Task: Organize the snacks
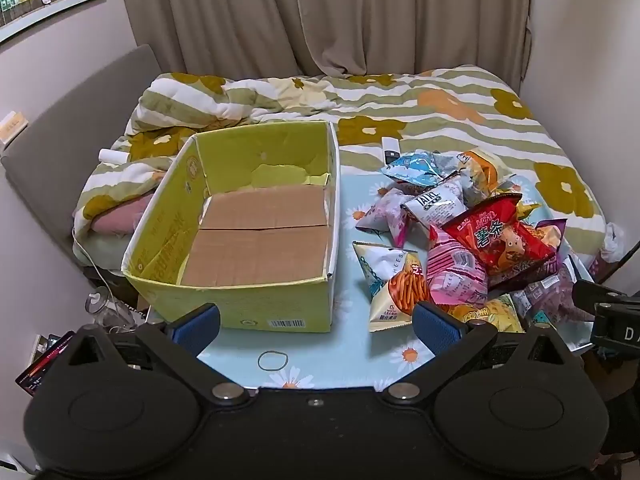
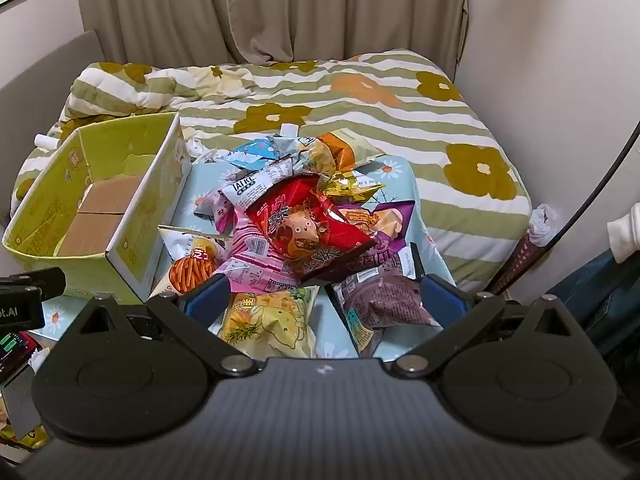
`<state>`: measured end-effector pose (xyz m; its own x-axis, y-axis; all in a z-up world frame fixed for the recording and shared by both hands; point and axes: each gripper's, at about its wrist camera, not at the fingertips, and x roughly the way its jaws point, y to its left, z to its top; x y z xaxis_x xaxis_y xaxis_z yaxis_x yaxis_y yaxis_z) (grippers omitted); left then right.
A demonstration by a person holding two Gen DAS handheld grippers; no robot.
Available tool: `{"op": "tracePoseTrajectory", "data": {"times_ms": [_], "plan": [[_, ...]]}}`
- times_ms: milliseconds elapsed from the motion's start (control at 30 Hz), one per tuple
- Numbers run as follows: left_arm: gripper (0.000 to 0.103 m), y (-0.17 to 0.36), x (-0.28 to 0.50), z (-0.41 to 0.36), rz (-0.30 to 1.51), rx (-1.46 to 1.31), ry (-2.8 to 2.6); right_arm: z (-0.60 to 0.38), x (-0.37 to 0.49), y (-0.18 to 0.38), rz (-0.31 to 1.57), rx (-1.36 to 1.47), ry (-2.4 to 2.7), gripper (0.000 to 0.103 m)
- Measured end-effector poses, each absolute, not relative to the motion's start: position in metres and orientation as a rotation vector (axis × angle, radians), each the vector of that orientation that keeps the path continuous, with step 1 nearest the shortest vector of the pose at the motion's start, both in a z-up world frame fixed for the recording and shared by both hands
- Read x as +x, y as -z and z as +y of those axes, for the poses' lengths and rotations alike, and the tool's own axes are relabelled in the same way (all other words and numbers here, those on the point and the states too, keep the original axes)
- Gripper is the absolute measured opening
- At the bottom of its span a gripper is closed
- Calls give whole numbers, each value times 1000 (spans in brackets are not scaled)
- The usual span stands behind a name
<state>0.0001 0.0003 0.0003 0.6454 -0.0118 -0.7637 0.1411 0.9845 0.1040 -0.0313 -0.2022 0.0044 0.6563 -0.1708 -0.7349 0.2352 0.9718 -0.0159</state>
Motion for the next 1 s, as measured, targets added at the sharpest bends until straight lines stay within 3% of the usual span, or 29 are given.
{"op": "tracePoseTrajectory", "data": {"times_ms": [1000], "plan": [[103, -6, -1, -7, 824, 198, 83, -204, -30, -6, 821, 83, 227, 103]]}}
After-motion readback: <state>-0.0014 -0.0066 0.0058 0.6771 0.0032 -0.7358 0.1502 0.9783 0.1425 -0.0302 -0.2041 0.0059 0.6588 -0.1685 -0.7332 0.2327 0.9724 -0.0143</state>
